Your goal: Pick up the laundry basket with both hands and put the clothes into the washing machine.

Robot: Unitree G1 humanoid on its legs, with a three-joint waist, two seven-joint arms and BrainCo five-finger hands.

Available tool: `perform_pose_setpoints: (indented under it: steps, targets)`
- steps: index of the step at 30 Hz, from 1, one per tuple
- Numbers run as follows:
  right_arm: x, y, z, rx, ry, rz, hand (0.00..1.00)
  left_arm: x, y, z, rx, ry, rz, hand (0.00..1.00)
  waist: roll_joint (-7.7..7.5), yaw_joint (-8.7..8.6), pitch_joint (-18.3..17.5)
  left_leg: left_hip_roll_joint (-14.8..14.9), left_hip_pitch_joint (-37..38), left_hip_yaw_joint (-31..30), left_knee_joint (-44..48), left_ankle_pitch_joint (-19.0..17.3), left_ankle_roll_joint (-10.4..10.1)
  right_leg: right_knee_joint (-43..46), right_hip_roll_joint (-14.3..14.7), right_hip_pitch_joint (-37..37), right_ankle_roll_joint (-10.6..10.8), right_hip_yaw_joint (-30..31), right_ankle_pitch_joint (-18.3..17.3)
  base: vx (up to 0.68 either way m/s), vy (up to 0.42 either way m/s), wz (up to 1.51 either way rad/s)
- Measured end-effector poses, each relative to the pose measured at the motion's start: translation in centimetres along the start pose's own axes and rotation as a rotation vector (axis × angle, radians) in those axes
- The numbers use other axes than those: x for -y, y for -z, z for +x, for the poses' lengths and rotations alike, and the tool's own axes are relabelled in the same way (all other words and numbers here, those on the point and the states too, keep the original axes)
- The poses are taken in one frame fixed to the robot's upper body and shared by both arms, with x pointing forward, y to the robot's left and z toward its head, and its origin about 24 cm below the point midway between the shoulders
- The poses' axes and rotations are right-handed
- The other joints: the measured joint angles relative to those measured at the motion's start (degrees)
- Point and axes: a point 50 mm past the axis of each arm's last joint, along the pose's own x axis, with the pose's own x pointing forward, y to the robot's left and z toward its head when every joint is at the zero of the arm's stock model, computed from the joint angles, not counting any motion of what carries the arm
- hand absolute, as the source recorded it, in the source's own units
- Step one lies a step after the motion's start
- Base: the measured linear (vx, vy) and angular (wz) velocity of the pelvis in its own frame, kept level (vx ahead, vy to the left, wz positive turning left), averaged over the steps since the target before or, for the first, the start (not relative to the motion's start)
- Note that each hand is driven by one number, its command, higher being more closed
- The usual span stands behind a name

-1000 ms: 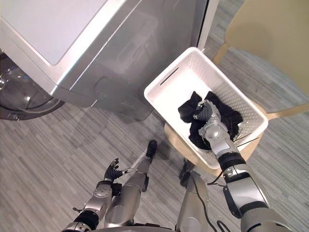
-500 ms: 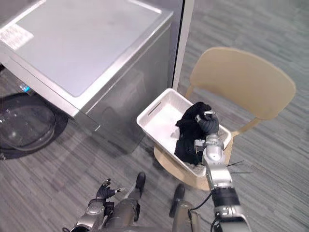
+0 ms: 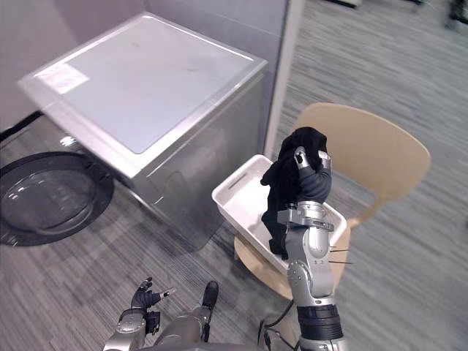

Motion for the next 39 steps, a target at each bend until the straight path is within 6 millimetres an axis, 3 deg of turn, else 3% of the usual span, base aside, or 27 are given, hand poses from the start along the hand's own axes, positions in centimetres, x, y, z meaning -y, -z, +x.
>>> perform_pose_setpoints:
  steps: [1, 3, 4, 5, 7, 8, 9, 10, 11, 13, 14, 15, 16, 20, 25, 29, 31, 32, 35, 36, 39]
  targets:
    - [-1.3, -0.3, -0.2, 0.009, -0.065, 0.037, 1.00, 1.3, -0.4, -0.6, 0.025, 0.024, -0.059, 0.00, 2.00, 0.43, -0.3, 0.9, -1.7, -2.4, 0.7, 0.7, -0.9, 0.0, 1.3, -0.2, -0.9, -3.2, 0.3, -0.14, -0.182, 0.69]
    - [-2.4, -0.6, -0.3, 0.020, -0.109, 0.065, 1.00, 2.2, -1.0, -1.4, 0.064, 0.053, -0.106, 0.00, 2.63, 0.34, -0.6, 1.2, -2.7, -3.6, -0.1, 1.0, -1.1, 2.9, 1.6, -1.6, -2.5, -5.9, -0.8, -0.15, -0.170, 0.80]
    - [-2.9, -1.2, -0.6, 0.038, -0.141, 0.068, 1.00, 3.3, -1.5, -1.9, 0.087, 0.091, -0.140, 0.00, 3.53, -0.08, -0.9, 2.1, -3.7, -1.8, -2.0, 0.2, 0.9, 3.9, 1.8, -2.2, -3.2, -8.9, -1.1, -0.17, -0.212, 1.43]
    - [-3.3, -1.8, -0.6, 0.061, -0.165, 0.076, 1.00, 4.4, -2.9, -2.3, 0.142, 0.140, -0.151, 0.00, 3.37, -1.11, -0.7, 3.3, -4.2, 5.2, -4.2, -6.1, 7.5, 1.0, -0.1, -1.3, -4.6, -13.0, 0.5, -0.16, -0.191, 1.61]
    - [-3.6, -2.1, -0.5, 0.080, -0.178, 0.076, 1.00, 5.3, -5.3, -3.0, 0.248, 0.189, -0.160, 0.00, 2.47, -1.30, -0.2, 3.4, -6.4, 13.6, 4.5, -6.1, 6.7, -0.1, -2.8, -0.8, -5.2, -17.0, 1.4, -0.16, -0.109, 1.44]
    - [-4.0, -2.1, -0.7, 0.076, -0.198, 0.081, 1.00, 5.6, -6.6, -3.7, 0.315, 0.212, -0.171, 0.00, 3.15, -1.26, -0.6, 4.9, -6.0, 17.9, 14.8, -6.0, 6.8, 0.8, -3.9, -0.3, -5.3, -19.6, 1.4, -0.17, -0.098, 1.08]
    - [-4.3, -2.1, -0.9, 0.075, -0.210, 0.079, 1.00, 5.6, -7.0, -4.1, 0.344, 0.216, -0.179, 0.00, 3.65, -1.24, -0.9, 5.8, -5.2, 19.0, 18.1, -6.1, 6.9, 1.3, -3.8, -0.2, -5.4, -20.4, 1.3, -0.12, -0.088, 1.14]
    - [-4.8, -2.2, -1.1, 0.082, -0.241, 0.065, 1.00, 5.7, -8.3, -4.7, 0.411, 0.232, -0.191, 0.00, 5.21, -1.72, -1.5, 5.9, -4.8, 19.9, 16.2, -4.7, 3.3, 1.9, -3.0, -0.2, -5.7, -22.3, 1.2, -0.16, -0.054, 1.22]
    - [-5.1, -2.1, -1.2, 0.081, -0.266, 0.052, 1.00, 5.8, -10.3, -5.2, 0.517, 0.259, -0.178, 0.00, 4.28, -2.09, -1.9, 4.0, -2.4, 17.1, 6.8, 1.0, 1.6, -2.3, -3.8, 0.4, -5.7, -22.9, 2.2, -0.17, -0.043, 1.31]
    - [-5.7, -1.9, -1.1, 0.079, -0.307, 0.046, 1.00, 5.5, -11.7, -5.8, 0.594, 0.265, -0.177, 0.00, 4.03, -1.84, -2.0, 4.3, 0.0, 17.1, 6.8, -1.8, 1.7, -7.1, -3.2, 2.2, -5.9, -25.8, 5.5, -0.11, -0.042, 0.76]
    - [-6.1, -1.8, -1.2, 0.080, -0.330, 0.043, 1.00, 5.4, -12.3, -6.2, 0.636, 0.265, -0.183, 0.00, 4.09, -1.96, -2.2, 4.4, 2.4, 16.9, 4.5, -3.0, 0.3, -10.1, -2.1, 3.1, -5.8, -27.0, 7.4, -0.06, -0.049, 0.55]
    - [-6.5, -1.6, -1.2, 0.075, -0.360, 0.039, 1.00, 5.5, -12.9, -6.5, 0.675, 0.259, -0.188, 0.00, 5.33, -2.55, -3.0, 5.6, 6.6, 16.3, -2.2, -2.7, 0.2, -12.1, -0.3, 3.2, -5.4, -27.5, 9.0, -0.07, -0.038, 0.41]
    - [-6.6, -1.4, -1.2, 0.069, -0.367, 0.033, 1.00, 5.5, -13.1, -6.6, 0.684, 0.257, -0.190, 0.00, 5.55, -2.52, -3.2, 6.1, 7.8, 16.2, -4.4, -2.7, 0.2, -12.6, 0.3, 3.2, -5.4, -27.7, 9.4, -0.05, 0.044, 0.13]
    - [-7.1, 1.3, -1.8, -0.057, -0.393, 0.046, 1.00, 6.5, -15.4, -6.9, 0.783, 0.259, -0.115, 0.00, 3.25, -2.87, -4.1, 6.1, 10.1, 17.1, -6.5, -2.4, -0.9, -14.2, 0.9, 4.1, -4.4, -26.4, 11.9, -0.11, 0.085, -0.11]
    - [-9.5, 2.5, -2.2, -0.125, -0.509, 0.118, 1.00, 8.6, -17.8, -7.2, 0.876, 0.329, -0.032, 0.00, 3.17, -3.06, -5.0, 5.2, 11.1, 17.9, -7.8, -2.3, -0.3, -15.6, 1.3, 4.3, -3.8, -23.1, 13.7, -0.11, 0.089, -0.07]
    - [-11.8, 3.5, -2.6, -0.191, -0.585, 0.216, 1.00, 10.8, -17.4, -6.3, 0.830, 0.392, 0.075, 0.00, 2.93, -4.30, -6.6, 5.3, 11.7, 18.1, -7.8, -1.5, -0.1, -16.9, 1.5, 5.1, -4.3, -22.2, 14.5, -0.03, 0.024, -0.05]
    - [-11.9, 3.9, -2.8, -0.212, -0.588, 0.226, 1.00, 11.6, -17.5, -6.2, 0.822, 0.416, 0.108, 0.00, 2.92, -4.37, -7.2, 5.3, 11.7, 18.3, -7.8, -1.4, -0.2, -17.4, 1.9, 5.1, -4.5, -21.9, 14.8, 0.02, 0.004, -0.08]
    - [-11.8, 4.0, -2.8, -0.227, -0.583, 0.236, 1.00, 12.1, -17.6, -6.1, 0.824, 0.427, 0.132, 1.00, 2.97, -4.37, -7.5, 5.3, 11.7, 18.5, -7.8, -1.4, -0.2, -17.7, 2.4, 5.1, -4.6, -21.8, 14.9, 0.03, -0.002, -0.10]
    - [-11.7, 4.2, -2.9, -0.239, -0.581, 0.244, 1.00, 13.1, -18.0, -6.1, 0.838, 0.451, 0.187, 1.00, 3.00, -4.56, -7.7, 6.2, 11.7, 18.6, -7.8, -1.2, -0.5, -17.8, 2.7, 5.2, -4.8, -21.4, 15.1, 0.03, -0.030, -0.05]
    - [-11.7, 4.2, -2.9, -0.239, -0.581, 0.244, 0.00, 13.3, -18.1, -6.1, 0.841, 0.459, 0.199, 1.00, 2.99, -4.60, -7.7, 6.2, 11.7, 18.6, -7.8, -1.1, -0.6, -17.9, 3.0, 5.2, -5.0, -21.3, 15.3, 0.02, -0.039, -0.06]
    - [-11.6, 4.5, -2.9, -0.251, -0.576, 0.236, 0.00, 13.6, -18.0, -6.1, 0.843, 0.469, 0.220, 1.00, 2.86, -5.09, -8.0, 6.6, 11.7, 18.8, -7.8, -1.0, -0.8, -18.6, 3.8, 5.3, -5.4, -20.9, 15.5, 0.02, -0.014, -0.06]
